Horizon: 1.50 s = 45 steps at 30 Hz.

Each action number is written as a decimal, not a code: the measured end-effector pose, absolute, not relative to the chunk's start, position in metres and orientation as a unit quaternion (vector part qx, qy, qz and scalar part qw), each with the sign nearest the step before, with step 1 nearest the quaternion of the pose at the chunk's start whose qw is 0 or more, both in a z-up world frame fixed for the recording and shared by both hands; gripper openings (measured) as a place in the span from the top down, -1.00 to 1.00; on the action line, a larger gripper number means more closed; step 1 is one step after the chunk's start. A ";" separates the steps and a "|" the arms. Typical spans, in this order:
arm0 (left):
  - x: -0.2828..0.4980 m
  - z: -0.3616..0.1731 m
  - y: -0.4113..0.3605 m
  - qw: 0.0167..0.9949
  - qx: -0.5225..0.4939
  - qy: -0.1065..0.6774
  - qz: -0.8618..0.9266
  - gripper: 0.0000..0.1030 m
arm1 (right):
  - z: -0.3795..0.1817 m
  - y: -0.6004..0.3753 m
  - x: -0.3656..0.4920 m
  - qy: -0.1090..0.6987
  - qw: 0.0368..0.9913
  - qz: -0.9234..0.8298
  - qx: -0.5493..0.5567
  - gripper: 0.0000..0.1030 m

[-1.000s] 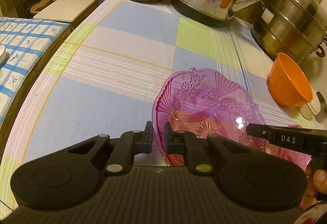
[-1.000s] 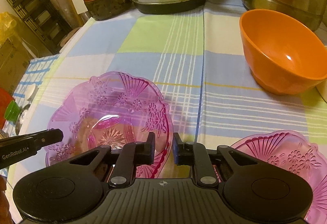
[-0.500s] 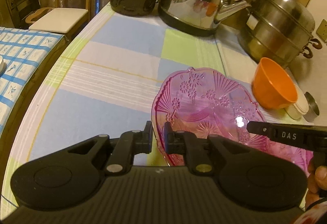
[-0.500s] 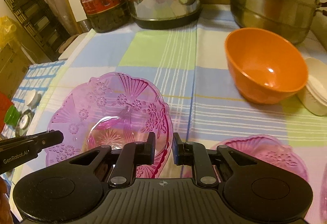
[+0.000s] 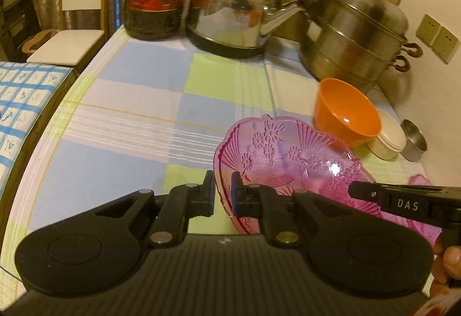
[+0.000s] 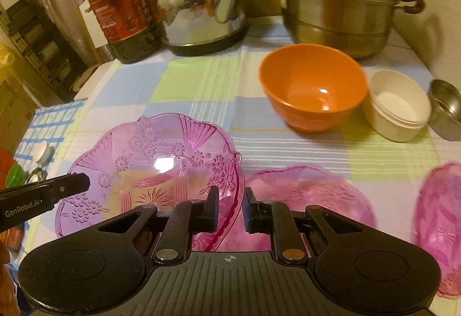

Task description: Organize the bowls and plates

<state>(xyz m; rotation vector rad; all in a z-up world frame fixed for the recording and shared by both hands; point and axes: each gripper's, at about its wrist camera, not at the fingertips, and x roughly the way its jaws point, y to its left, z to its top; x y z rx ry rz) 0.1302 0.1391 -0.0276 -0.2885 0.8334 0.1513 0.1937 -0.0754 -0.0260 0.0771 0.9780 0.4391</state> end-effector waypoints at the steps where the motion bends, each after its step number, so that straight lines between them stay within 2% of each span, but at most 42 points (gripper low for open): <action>1: 0.130 -0.025 0.134 0.903 -0.137 0.402 0.070 0.82 | -0.024 -0.081 0.192 0.464 0.861 0.207 0.039 0.67; 17: 0.139 -0.021 0.068 0.905 -0.106 0.410 0.025 0.81 | -0.009 -0.147 0.176 0.451 0.875 0.165 0.052 0.68; 45: 0.159 -0.065 0.017 0.897 -0.057 0.439 -0.002 0.78 | -0.047 -0.184 0.174 0.469 0.873 0.127 0.046 0.68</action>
